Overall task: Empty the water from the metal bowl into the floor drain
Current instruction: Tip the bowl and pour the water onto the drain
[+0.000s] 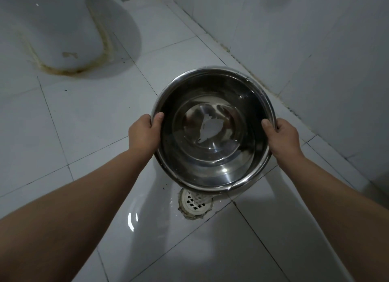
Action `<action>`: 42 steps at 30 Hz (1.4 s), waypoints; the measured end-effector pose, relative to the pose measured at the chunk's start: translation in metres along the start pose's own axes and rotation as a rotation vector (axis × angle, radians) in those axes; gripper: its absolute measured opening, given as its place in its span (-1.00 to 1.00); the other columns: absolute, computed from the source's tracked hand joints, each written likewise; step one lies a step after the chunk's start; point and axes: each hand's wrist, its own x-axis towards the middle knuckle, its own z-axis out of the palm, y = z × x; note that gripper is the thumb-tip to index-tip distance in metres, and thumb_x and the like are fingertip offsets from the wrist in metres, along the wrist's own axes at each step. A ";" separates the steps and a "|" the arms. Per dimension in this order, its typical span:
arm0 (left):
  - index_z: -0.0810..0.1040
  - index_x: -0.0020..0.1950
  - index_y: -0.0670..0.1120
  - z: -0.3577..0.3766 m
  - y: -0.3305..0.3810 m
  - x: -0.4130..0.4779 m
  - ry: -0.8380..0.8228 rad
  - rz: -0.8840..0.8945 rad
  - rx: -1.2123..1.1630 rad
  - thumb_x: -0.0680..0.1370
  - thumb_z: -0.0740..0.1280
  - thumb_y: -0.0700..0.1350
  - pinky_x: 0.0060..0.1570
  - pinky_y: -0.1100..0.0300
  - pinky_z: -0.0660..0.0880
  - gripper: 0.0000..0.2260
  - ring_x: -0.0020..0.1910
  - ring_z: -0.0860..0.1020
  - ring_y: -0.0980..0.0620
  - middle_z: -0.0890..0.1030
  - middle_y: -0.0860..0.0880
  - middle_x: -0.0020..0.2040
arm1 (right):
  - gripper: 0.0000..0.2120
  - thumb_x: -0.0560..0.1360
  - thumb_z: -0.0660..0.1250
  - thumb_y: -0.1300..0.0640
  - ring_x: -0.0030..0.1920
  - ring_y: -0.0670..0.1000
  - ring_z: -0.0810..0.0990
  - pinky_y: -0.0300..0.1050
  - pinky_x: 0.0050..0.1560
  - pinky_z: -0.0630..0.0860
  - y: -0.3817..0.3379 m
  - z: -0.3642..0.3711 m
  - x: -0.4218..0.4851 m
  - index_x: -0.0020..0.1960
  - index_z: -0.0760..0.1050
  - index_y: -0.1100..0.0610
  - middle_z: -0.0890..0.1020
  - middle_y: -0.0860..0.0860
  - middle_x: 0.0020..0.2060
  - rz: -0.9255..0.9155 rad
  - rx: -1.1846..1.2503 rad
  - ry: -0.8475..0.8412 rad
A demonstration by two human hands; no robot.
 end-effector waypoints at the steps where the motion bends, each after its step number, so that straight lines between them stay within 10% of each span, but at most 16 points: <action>1: 0.38 -0.15 -0.19 0.000 0.000 0.000 0.000 -0.001 0.003 0.60 0.10 0.05 -0.43 0.25 0.21 -0.68 -0.39 0.33 0.10 0.35 -0.01 -0.38 | -0.68 0.56 0.21 0.00 -0.23 0.10 0.44 -0.09 -0.24 0.39 0.000 0.000 0.000 -0.07 0.47 0.29 0.48 0.16 -0.22 -0.001 0.003 -0.002; 42: 0.38 -0.15 -0.19 -0.003 -0.001 0.001 -0.007 0.020 0.013 0.60 0.10 0.06 -0.42 0.27 0.21 -0.67 -0.31 0.36 0.03 0.35 0.00 -0.38 | -0.65 0.55 0.21 -0.01 -0.17 0.11 0.48 -0.07 -0.21 0.43 -0.001 0.000 -0.001 -0.01 0.47 0.31 0.56 0.24 -0.12 -0.003 -0.005 -0.004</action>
